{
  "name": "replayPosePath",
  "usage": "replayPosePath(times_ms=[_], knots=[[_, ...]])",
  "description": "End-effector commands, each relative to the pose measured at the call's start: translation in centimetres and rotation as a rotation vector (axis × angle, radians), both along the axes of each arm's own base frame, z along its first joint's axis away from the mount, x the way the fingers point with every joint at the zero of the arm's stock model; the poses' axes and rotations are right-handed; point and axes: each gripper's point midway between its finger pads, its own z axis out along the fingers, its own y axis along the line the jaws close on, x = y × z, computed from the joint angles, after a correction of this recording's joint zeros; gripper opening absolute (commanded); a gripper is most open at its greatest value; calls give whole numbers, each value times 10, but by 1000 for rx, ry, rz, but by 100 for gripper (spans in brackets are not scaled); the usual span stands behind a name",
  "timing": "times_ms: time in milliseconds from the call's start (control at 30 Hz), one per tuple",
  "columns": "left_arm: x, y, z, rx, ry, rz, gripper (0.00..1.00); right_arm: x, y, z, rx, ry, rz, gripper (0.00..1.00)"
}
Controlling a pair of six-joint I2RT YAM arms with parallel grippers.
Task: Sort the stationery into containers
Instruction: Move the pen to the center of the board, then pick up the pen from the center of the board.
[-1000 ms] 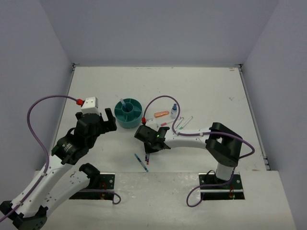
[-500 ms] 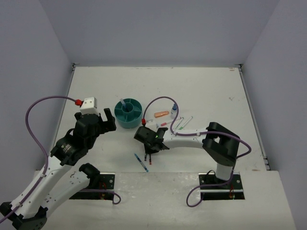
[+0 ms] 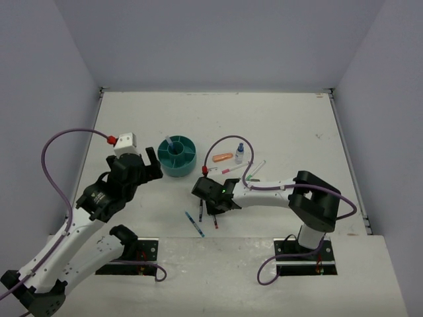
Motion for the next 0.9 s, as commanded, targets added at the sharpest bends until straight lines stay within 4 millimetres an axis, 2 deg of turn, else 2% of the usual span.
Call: replayPosePath(times_ms=[0, 133, 167, 200, 267, 367, 433, 500, 567, 600, 667, 767, 867], knots=[[2, -15, 9, -158, 11, 40, 100, -9, -29, -7, -92, 30, 14, 0], [1, -44, 11, -325, 7, -31, 100, 0, -39, 18, -79, -34, 10, 0], [-1, -50, 7, -381, 7, -35, 99, 5, -42, 35, -48, -70, 7, 0], [-4, -54, -13, -424, 45, -15, 99, 8, -47, 48, -24, -96, 9, 0], [-4, -60, -33, -468, 77, 8, 94, 14, -54, 68, 8, -142, 7, 0], [-3, -68, -72, -433, 159, 52, 89, 23, -68, 89, 34, -194, -5, 0], [-3, -74, -95, -367, 215, 93, 86, 28, -75, 95, 37, -212, -14, 0], [-4, -81, -98, -332, 212, 90, 83, 29, -77, 99, 43, -224, -16, 0], [-4, -96, -113, -278, 258, 102, 71, 30, -79, 102, 46, -231, -11, 0], [-2, -99, -118, -266, 267, 110, 60, 29, -79, 102, 48, -229, -8, 0], [0, -104, -124, -246, 285, 115, 53, 29, -80, 100, 42, -227, -2, 0], [5, -111, -135, -203, 327, 126, 34, 28, -85, 94, 20, -226, 0, 0], [6, -116, -145, -169, 371, 127, 41, 28, -88, 93, 14, -231, -6, 0]])
